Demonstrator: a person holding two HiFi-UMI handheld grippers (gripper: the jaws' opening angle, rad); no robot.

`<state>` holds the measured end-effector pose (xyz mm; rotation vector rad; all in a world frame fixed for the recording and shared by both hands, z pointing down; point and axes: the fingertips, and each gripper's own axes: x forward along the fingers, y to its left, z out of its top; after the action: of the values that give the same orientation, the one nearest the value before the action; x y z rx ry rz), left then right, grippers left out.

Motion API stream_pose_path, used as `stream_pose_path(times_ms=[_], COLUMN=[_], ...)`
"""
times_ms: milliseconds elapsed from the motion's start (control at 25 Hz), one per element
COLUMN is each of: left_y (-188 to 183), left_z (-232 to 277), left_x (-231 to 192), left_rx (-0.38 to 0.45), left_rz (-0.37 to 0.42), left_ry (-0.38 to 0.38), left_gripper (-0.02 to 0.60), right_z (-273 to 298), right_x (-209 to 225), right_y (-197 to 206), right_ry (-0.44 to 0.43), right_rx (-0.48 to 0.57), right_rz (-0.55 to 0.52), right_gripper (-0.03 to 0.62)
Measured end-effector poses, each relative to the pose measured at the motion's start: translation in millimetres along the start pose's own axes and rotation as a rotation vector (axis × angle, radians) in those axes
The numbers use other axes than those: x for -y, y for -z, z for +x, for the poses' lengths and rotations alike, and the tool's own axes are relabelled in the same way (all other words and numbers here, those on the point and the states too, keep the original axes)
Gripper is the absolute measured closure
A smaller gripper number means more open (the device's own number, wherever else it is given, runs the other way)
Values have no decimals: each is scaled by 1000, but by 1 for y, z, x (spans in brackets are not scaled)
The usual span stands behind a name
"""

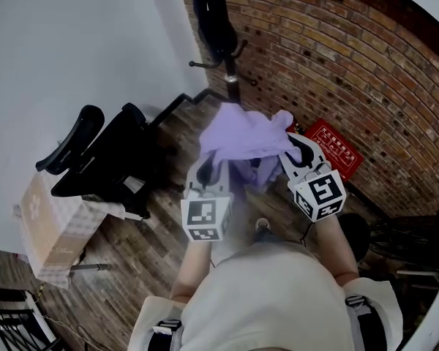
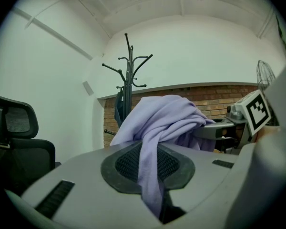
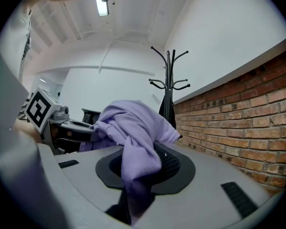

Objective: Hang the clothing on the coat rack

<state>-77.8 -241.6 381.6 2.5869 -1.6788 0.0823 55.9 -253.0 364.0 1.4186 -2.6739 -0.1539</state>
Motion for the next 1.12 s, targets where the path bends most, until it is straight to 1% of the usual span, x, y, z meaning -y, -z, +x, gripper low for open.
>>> stream_pose_path(times_ms=[320, 560, 760, 880, 1120], left_y=[-15, -16, -12, -11, -1], left_z=[67, 112, 139, 152, 171], left_x=[-10, -22, -31, -39, -53], left_rx=[9, 9, 4, 9, -12], left_rz=[30, 25, 29, 34, 31], left_ry=[-9, -34, -67, -84, -95], left_gripper=[537, 537, 537, 537, 537], right_z=[45, 81, 107, 121, 146], right_x=[54, 86, 105, 112, 120], right_y=[-4, -1, 8, 8, 12], right_ry=[-3, -13, -45, -62, -85], right_rx=[15, 18, 15, 19, 4], right_rz=[0, 11, 21, 8, -16], right_gripper=[514, 514, 514, 514, 514])
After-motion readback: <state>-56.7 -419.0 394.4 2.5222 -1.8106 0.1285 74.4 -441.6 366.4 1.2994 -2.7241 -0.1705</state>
